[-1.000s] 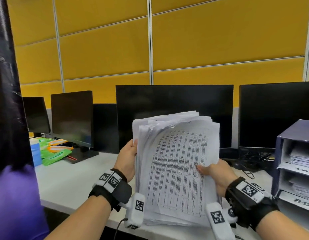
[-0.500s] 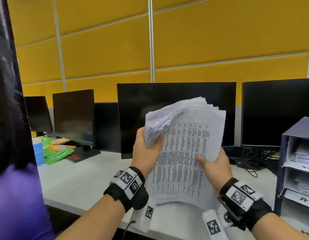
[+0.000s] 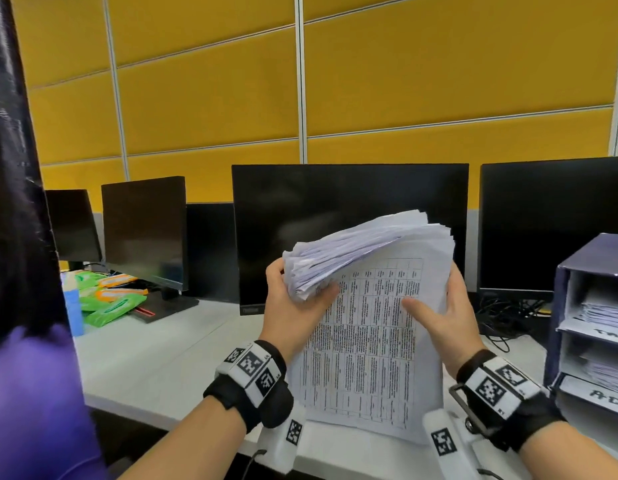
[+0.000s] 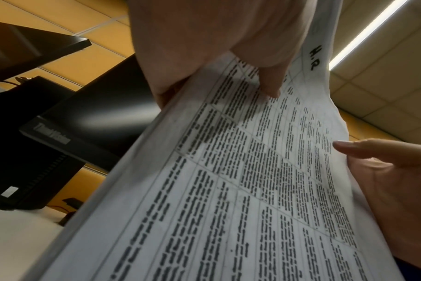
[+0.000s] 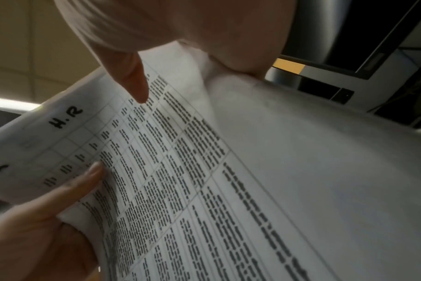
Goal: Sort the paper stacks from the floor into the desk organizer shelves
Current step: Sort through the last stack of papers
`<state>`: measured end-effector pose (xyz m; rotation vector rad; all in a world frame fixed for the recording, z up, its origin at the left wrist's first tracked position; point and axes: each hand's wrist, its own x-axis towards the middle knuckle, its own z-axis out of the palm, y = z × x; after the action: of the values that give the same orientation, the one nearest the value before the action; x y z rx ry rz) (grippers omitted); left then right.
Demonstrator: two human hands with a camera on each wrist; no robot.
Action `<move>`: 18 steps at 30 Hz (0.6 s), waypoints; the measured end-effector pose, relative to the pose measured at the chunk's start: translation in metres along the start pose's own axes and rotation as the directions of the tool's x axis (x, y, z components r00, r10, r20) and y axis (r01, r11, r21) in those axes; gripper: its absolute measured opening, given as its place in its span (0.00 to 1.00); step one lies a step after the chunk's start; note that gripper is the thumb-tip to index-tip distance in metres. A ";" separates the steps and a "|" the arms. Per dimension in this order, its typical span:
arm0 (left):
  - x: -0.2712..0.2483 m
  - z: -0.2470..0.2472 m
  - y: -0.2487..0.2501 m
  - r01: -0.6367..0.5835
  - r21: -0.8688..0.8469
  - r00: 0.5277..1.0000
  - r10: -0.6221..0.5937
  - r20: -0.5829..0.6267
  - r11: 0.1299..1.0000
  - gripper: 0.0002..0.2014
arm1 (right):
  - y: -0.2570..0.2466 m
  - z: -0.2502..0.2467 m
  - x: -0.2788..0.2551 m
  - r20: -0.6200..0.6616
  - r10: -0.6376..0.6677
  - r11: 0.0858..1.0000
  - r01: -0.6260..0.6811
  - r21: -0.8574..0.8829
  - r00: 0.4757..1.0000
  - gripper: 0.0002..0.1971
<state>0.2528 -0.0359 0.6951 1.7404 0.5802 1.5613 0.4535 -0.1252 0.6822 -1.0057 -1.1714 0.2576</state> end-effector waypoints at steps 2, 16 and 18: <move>0.001 -0.003 -0.002 0.008 0.005 1.000 -0.008 0.030 1.000 0.40 | -0.002 0.000 -0.001 0.027 -0.031 0.999 0.030 0.016 0.999 0.39; -0.001 0.005 -0.003 -0.193 0.219 0.962 0.228 -0.151 0.957 0.37 | 0.001 0.006 -0.005 -0.135 -0.014 0.993 -0.002 -0.120 0.991 0.28; -0.001 0.003 -0.005 -0.294 0.357 0.919 0.364 -0.148 0.887 0.39 | 0.000 0.008 -0.006 -0.145 -0.019 0.992 0.001 -0.124 0.989 0.27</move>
<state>0.2566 -0.0340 0.6907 2.0173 0.7088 2.0003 0.4442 -0.1254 0.6788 -1.1077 -1.0687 0.1022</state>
